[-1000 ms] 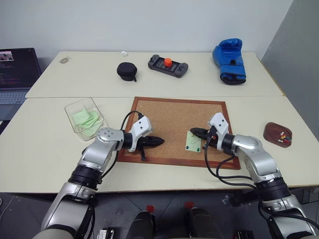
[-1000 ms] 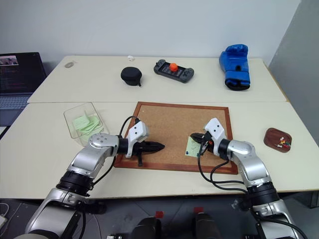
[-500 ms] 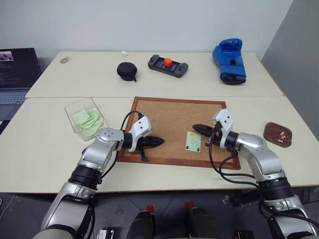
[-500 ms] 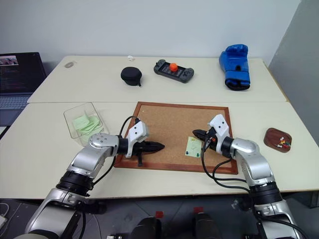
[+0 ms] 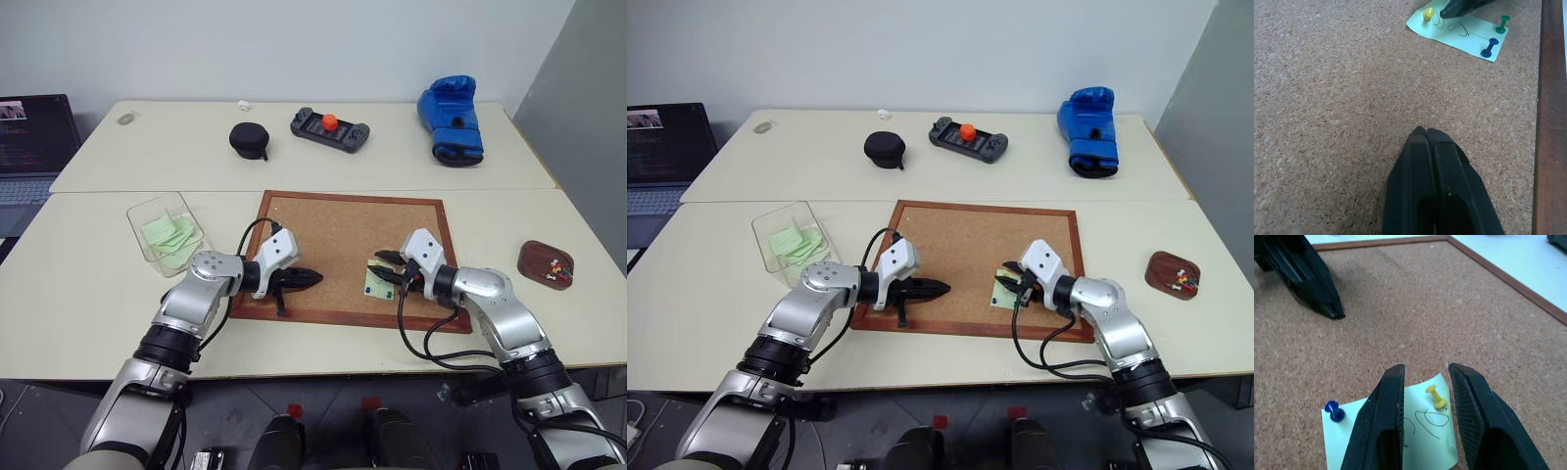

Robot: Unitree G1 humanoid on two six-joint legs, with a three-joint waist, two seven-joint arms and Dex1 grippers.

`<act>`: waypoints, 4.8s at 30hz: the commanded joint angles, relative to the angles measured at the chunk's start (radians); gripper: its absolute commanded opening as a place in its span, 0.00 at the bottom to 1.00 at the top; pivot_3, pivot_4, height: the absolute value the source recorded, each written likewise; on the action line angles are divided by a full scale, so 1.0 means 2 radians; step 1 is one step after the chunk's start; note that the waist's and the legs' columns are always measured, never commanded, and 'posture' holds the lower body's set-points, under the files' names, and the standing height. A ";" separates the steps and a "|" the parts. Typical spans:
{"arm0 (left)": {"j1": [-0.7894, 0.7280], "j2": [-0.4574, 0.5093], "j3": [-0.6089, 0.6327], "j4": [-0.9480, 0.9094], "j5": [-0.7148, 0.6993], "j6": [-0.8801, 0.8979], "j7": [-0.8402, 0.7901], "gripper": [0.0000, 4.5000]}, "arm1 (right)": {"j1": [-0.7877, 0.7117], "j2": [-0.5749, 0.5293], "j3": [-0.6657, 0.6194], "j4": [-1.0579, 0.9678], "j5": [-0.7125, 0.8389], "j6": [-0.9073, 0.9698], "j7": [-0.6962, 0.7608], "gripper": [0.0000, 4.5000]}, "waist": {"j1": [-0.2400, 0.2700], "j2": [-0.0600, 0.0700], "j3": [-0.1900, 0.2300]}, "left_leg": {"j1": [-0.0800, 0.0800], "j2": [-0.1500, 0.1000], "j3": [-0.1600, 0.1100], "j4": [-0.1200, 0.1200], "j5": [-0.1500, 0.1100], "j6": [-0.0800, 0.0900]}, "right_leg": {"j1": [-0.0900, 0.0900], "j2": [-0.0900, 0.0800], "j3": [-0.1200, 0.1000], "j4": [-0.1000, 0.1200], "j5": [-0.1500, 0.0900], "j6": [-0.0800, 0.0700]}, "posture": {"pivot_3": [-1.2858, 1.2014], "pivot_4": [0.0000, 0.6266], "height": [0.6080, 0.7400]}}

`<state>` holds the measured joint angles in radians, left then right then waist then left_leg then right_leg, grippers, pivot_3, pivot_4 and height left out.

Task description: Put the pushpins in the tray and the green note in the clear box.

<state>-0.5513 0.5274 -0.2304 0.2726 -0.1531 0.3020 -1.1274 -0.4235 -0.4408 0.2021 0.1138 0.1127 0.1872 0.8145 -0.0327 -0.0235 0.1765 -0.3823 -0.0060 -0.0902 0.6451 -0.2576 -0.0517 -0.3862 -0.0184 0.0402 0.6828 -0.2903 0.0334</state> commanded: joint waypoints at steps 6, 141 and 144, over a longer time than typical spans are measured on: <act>0.017 0.009 -0.015 -0.005 0.014 0.014 -0.003 0.00 | -0.021 0.007 0.004 0.018 -0.014 -0.022 0.001 0.32 | 0.000 0.000 0.000 | 0.000 0.000 0.000 0.000 0.000 0.000 | 0.000 0.000 0.000 0.000 0.000 0.000 | 0.52 0.24 1.00; 0.015 0.008 -0.016 -0.017 0.012 0.024 -0.004 0.00 | -0.051 0.031 -0.069 -0.021 0.089 0.173 -0.004 0.01 | -0.001 0.000 0.000 | 0.000 0.000 0.000 0.000 0.000 0.000 | 0.000 0.000 0.000 0.000 0.000 0.000 | 0.52 0.24 1.00; 0.015 0.008 -0.016 -0.018 0.012 0.024 -0.005 0.00 | -0.052 0.032 -0.072 -0.023 0.096 0.182 -0.008 0.01 | -0.001 0.000 0.000 | 0.000 0.000 0.000 0.000 0.000 0.000 | 0.000 0.000 0.000 0.000 0.000 0.000 | 0.52 0.24 1.00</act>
<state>-0.5388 0.5344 -0.2300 0.2330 -0.1530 0.3384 -1.1228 -0.5203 -0.3814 0.0944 0.1139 0.2712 0.5393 0.8045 -0.0338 -0.0234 0.1765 -0.3826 -0.0057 -0.0903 0.6445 -0.2577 -0.0516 -0.3867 -0.0185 0.0404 0.6826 -0.2903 0.0332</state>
